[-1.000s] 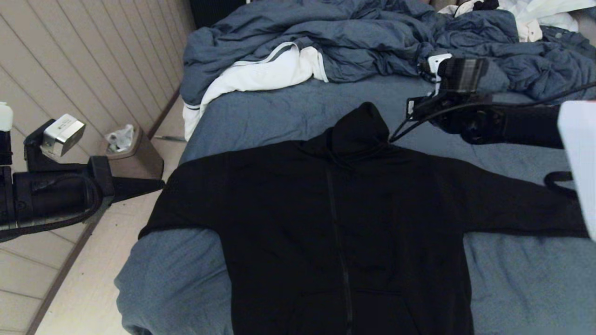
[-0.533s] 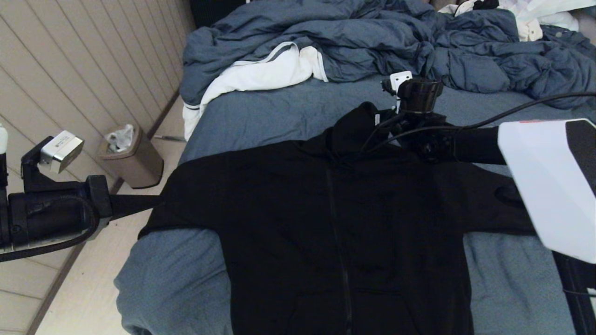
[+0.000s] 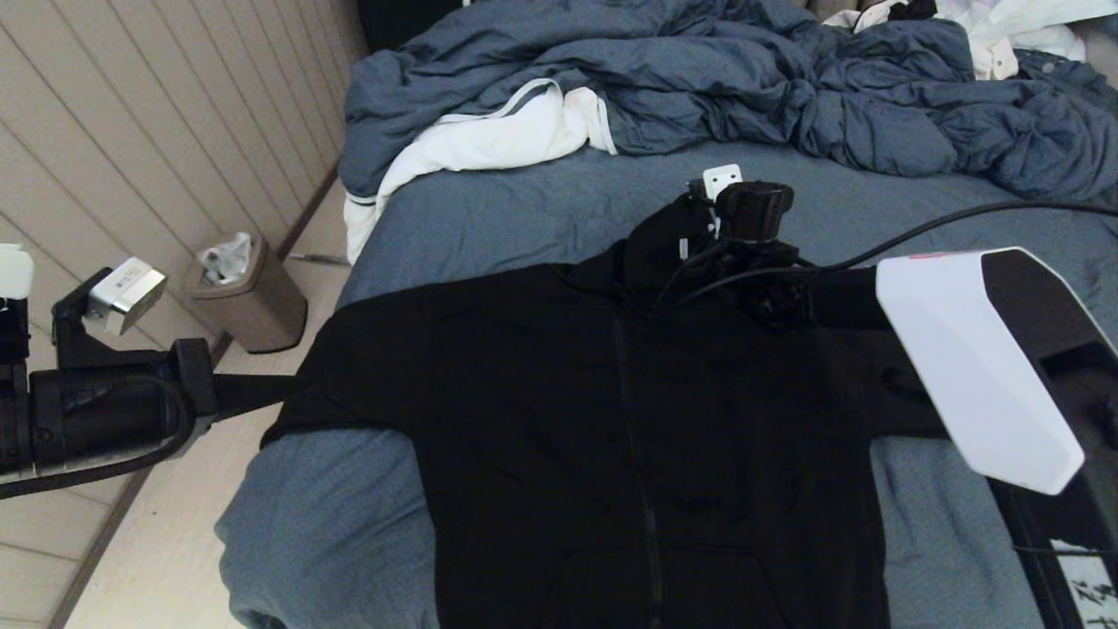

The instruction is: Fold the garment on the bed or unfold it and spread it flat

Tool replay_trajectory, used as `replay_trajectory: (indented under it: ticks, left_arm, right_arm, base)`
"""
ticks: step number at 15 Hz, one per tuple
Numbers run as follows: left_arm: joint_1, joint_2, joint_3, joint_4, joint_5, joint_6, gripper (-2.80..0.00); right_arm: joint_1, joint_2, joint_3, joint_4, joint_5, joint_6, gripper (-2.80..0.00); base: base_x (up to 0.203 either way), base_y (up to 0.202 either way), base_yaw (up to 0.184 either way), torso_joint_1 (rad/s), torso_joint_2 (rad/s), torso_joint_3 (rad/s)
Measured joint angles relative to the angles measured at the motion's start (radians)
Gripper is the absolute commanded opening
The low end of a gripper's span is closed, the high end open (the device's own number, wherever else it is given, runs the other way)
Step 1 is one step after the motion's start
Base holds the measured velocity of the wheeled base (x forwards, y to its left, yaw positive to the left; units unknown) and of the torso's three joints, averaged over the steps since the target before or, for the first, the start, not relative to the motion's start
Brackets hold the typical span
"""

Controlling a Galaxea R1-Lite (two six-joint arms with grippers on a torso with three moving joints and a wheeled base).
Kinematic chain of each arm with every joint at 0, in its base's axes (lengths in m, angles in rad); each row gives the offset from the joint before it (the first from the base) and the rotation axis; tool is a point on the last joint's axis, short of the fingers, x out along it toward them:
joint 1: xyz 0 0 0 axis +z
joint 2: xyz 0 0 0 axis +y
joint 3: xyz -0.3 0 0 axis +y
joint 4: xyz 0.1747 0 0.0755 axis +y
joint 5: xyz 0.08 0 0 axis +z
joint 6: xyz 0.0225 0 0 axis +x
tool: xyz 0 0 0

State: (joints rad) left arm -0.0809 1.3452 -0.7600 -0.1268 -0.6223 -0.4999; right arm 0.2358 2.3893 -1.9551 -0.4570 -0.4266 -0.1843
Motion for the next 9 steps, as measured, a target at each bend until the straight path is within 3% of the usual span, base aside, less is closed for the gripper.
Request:
replay_trajectory:
  ticks: [9]
  left_arm:
    - [0.0,0.041,-0.004,-0.015,0.0,-0.015,-2.8]
  right_arm:
    - [-0.011,0.082,-0.001,-0.039,-0.006,-0.001,-2.8]
  base:
    - [0.0,0.0,0.0,0.0,0.0,0.0]
